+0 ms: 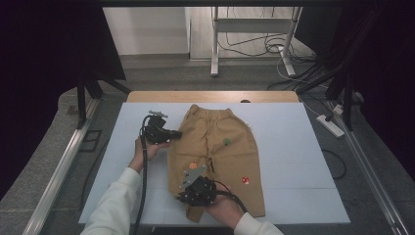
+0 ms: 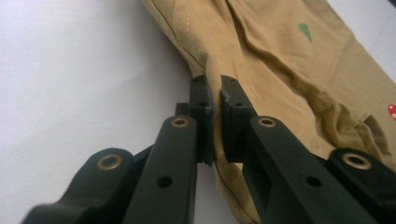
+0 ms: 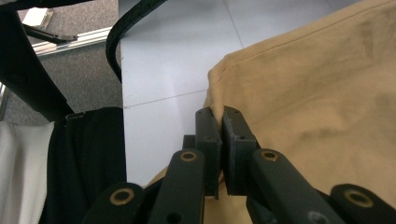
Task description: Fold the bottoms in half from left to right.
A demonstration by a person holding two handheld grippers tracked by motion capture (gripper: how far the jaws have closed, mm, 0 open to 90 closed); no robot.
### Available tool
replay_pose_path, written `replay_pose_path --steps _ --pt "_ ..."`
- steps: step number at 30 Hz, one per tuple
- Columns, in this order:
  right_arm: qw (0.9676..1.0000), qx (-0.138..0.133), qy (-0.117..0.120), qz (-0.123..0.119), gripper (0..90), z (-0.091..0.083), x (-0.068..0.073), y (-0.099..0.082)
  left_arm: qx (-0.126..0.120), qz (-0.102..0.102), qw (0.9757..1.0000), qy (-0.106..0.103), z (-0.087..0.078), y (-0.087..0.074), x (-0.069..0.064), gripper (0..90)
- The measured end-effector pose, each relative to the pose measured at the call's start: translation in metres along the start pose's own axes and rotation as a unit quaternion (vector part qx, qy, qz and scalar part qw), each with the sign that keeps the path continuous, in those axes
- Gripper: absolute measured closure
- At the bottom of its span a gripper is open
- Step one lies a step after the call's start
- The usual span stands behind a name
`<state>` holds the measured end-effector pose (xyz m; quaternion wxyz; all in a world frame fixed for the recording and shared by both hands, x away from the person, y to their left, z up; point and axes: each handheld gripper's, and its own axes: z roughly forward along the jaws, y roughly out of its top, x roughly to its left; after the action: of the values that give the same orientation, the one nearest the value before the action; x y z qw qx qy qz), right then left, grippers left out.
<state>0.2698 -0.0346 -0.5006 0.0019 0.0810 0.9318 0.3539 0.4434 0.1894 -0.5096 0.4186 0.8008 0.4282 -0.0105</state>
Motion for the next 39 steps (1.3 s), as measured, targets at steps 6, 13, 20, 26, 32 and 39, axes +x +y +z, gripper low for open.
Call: replay_pose_path --steps 6,13,20,26,32,39 --pt "0.9999 -0.009 -0.006 0.003 86.1 -0.01 -0.001 -0.003 -0.009 -0.002 0.9999 -0.007 -0.002 0.001 -0.002 84.4" --pt "0.9999 -0.006 -0.011 0.011 86.1 -0.016 -0.004 -0.01 -0.016 0.0 0.9998 -0.011 -0.002 0.002 -0.006 84.3" --pt "0.9997 -0.003 -0.013 0.02 86.1 -0.021 -0.007 -0.019 -0.021 0.006 0.9997 -0.013 -0.003 0.004 -0.009 84.3" --pt "0.9995 -0.005 -0.016 0.025 86.1 -0.027 -0.007 -0.023 -0.026 0.007 0.9995 -0.015 -0.004 0.005 -0.011 84.3" --pt "0.9992 -0.012 -0.018 0.033 86.1 -0.034 -0.008 -0.029 -0.03 0.008 0.9994 -0.017 -0.004 0.006 -0.015 84.3" --pt "0.9989 -0.014 -0.023 0.038 86.1 -0.041 -0.008 -0.033 -0.032 0.014 0.9993 -0.017 -0.003 0.01 -0.021 84.2"
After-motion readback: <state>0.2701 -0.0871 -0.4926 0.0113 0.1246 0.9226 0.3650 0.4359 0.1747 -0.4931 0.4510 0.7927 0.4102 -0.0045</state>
